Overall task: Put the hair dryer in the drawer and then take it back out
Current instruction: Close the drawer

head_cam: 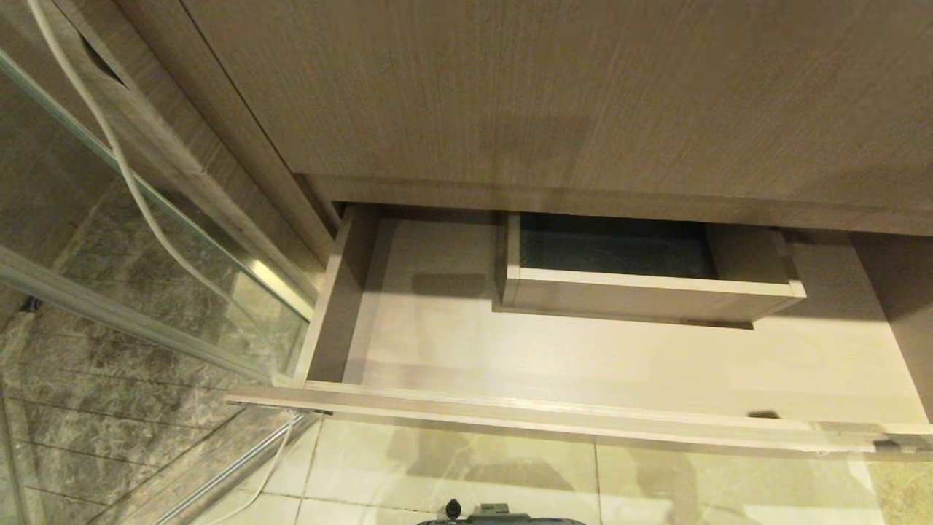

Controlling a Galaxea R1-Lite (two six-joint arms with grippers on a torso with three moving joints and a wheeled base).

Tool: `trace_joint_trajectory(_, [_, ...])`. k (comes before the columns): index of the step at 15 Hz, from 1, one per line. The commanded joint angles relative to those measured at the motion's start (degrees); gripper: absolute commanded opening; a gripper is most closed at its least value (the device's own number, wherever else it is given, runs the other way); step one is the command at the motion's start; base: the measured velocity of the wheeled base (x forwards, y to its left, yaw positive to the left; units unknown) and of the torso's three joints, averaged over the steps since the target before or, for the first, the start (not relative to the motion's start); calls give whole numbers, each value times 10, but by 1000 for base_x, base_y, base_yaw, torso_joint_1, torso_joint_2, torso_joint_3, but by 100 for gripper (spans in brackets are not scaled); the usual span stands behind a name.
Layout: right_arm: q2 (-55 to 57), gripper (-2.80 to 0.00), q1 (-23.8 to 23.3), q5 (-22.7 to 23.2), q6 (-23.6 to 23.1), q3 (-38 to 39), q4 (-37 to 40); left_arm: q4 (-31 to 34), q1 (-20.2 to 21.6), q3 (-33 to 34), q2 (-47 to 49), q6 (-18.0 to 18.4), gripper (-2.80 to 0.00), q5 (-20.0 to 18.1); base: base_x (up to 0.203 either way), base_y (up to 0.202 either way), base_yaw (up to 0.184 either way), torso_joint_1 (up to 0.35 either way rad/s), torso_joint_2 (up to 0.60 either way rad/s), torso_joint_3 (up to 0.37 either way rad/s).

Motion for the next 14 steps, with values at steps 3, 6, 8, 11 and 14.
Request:
trace_joint_trajectory(3, [105,-280,3,-24,-7,-2,71,0,0,0,0,0,-280,0,0,0,0,10,14,41])
trace_joint_trajectory(6, [148,-280,15,-122,-7,-5,76,0,0,1,0,0,-280,0,0,0,0,12,2,44])
trace_joint_trajectory(8, [178,-280,24,-153,-7,-2,78,0,0,0,0,0,-280,0,0,0,0,6,8,36])
trace_joint_trajectory(11, [218,-280,35,-158,-7,-1,75,0,0,1,0,0,-280,0,0,0,0,1,2,9])
trace_joint_trajectory(14, [238,-280,42,-157,-4,-12,34,0,0,0,0,0,-280,0,0,0,0,0,0,0])
